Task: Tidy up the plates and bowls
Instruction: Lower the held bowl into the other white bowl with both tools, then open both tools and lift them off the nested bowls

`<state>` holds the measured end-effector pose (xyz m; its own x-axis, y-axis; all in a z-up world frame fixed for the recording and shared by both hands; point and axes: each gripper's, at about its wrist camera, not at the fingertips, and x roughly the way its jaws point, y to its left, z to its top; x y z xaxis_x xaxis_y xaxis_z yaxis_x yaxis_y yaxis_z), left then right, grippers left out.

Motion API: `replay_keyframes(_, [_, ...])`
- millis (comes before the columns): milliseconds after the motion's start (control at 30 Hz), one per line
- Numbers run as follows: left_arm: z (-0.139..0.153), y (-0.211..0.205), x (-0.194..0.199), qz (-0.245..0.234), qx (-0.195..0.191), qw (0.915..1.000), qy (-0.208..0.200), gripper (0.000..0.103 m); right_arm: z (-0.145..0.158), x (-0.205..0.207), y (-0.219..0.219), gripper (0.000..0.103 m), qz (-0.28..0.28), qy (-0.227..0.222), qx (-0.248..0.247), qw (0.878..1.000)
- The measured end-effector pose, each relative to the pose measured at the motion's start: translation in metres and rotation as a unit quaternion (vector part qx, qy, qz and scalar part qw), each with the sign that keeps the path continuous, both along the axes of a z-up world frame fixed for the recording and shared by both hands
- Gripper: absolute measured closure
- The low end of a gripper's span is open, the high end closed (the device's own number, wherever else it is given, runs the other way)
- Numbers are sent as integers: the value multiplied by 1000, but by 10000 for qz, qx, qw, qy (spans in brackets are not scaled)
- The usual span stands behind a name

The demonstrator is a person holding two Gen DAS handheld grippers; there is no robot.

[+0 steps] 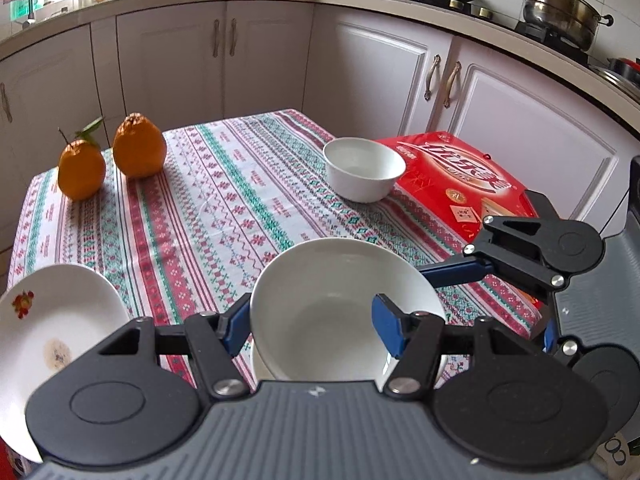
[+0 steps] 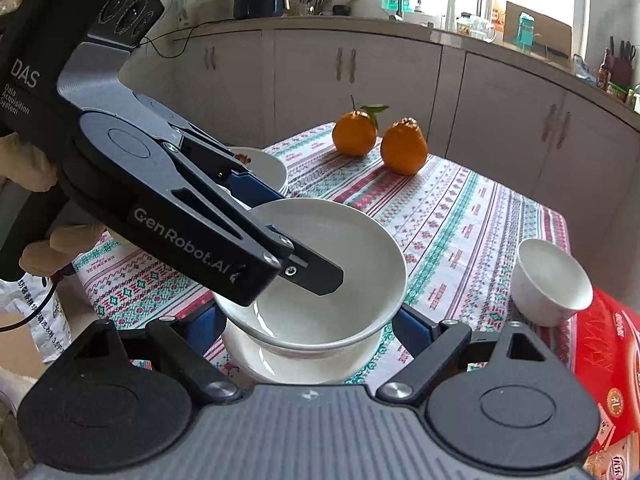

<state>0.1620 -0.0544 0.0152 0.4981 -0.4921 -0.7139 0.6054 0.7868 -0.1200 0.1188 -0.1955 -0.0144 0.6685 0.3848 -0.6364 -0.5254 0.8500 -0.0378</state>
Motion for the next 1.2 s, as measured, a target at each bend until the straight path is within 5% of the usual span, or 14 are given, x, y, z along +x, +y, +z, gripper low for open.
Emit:
replay_keyframes(833, [-26,6,6,-29,-238,9995,217,40,-21,11,1,10,-67,395,47,9992])
replay_keyframes(967, [-26,8,7,-28,-241,9994,228,29,-21,11,1,10,-42,406,40,9992])
replay_keyframes(1200, [-17,10,5,-39,-224,9997,92,29,-9,4,-4,2,-34,148,117,9998])
